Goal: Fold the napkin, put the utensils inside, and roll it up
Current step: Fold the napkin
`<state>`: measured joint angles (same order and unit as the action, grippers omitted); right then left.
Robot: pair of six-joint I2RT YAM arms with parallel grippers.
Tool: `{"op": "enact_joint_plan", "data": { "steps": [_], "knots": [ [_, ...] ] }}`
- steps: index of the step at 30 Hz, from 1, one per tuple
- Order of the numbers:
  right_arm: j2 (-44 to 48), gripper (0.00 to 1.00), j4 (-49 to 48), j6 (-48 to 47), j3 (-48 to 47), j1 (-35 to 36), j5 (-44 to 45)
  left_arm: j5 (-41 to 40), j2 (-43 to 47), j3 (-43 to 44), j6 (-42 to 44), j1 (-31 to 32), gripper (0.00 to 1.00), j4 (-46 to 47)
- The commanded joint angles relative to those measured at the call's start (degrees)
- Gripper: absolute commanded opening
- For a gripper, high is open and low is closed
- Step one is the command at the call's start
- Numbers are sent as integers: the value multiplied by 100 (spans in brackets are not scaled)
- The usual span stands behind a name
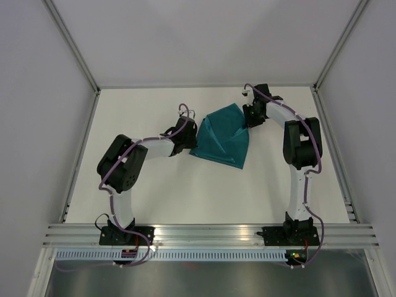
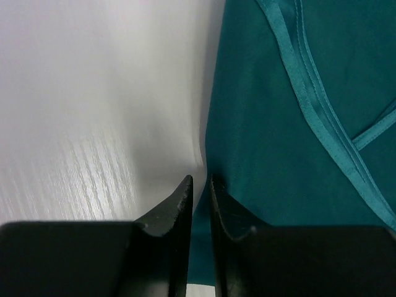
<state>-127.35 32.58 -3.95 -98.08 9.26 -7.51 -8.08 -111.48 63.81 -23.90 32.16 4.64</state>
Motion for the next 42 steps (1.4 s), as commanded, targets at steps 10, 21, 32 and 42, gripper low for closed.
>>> {"op": "enact_joint_plan", "data": {
  "steps": [10, 21, 32, 42],
  "knots": [
    [-554, 33, 328, -71, -466, 366, 390, -361, 838, -1116, -756, 246, 23, -254],
    [68, 43, 153, -466, -422, 296, 716, -1098, 1785, -1161, -678, 238, 27, -429],
    [2369, 50, -700, -2531, 1394, 401, -468, -864, 3465, -940, 174, -43, 45, -334],
    [3717, 56, -1701, -4289, 3558, 1016, -1192, -71, 4266, -1310, 773, -149, 57, 669]
  ]
}}
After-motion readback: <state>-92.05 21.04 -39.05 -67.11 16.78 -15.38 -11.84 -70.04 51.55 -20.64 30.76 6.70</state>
